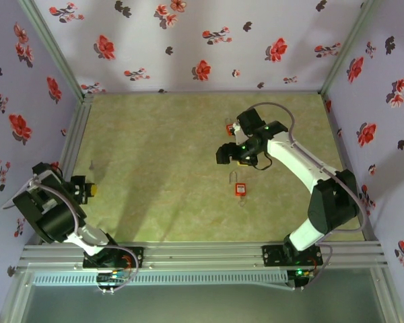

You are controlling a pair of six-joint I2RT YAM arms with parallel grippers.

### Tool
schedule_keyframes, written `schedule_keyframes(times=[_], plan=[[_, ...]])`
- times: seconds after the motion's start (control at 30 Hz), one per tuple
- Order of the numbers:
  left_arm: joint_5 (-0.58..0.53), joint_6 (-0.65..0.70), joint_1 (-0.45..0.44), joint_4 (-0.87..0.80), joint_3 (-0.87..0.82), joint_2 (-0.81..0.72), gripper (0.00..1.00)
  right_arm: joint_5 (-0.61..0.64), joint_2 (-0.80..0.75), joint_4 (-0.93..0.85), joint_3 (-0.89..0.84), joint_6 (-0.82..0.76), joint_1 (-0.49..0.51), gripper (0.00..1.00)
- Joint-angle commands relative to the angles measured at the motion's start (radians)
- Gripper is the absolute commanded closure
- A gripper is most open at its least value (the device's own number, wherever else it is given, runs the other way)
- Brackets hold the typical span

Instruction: Unlock with the key

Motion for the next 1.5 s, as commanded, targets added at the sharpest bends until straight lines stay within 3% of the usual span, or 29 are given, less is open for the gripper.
schedule_keyframes(times=[0.0,0.27,0.37,0.53,0.7,0.97,1.47], plan=[[0.022,0.069,-0.015,-0.07,-0.007,-0.066,1.0,-0.018,0.006,0.008,0.027,0.004,-0.009,0.18],[-0.028,0.061,-0.048,-0.133,-0.058,-0.221,0.98,-0.024,0.007,0.021,0.031,0.01,-0.009,0.18],[-0.044,0.032,-0.045,-0.084,-0.083,-0.23,0.7,-0.03,0.006,0.025,0.024,0.014,-0.01,0.18],[-0.076,0.004,-0.039,-0.042,-0.061,-0.152,0.55,-0.029,-0.012,0.027,0.002,0.016,-0.01,0.18],[-0.094,-0.036,-0.035,0.022,-0.027,-0.067,0.52,-0.029,-0.026,0.023,-0.014,0.016,-0.01,0.17],[-0.171,0.064,-0.04,-0.06,0.111,0.031,0.52,-0.023,-0.037,0.029,-0.037,0.022,-0.01,0.18],[-0.289,0.219,-0.159,-0.198,0.276,0.222,0.49,-0.038,0.002,0.036,-0.013,0.029,-0.009,0.18]])
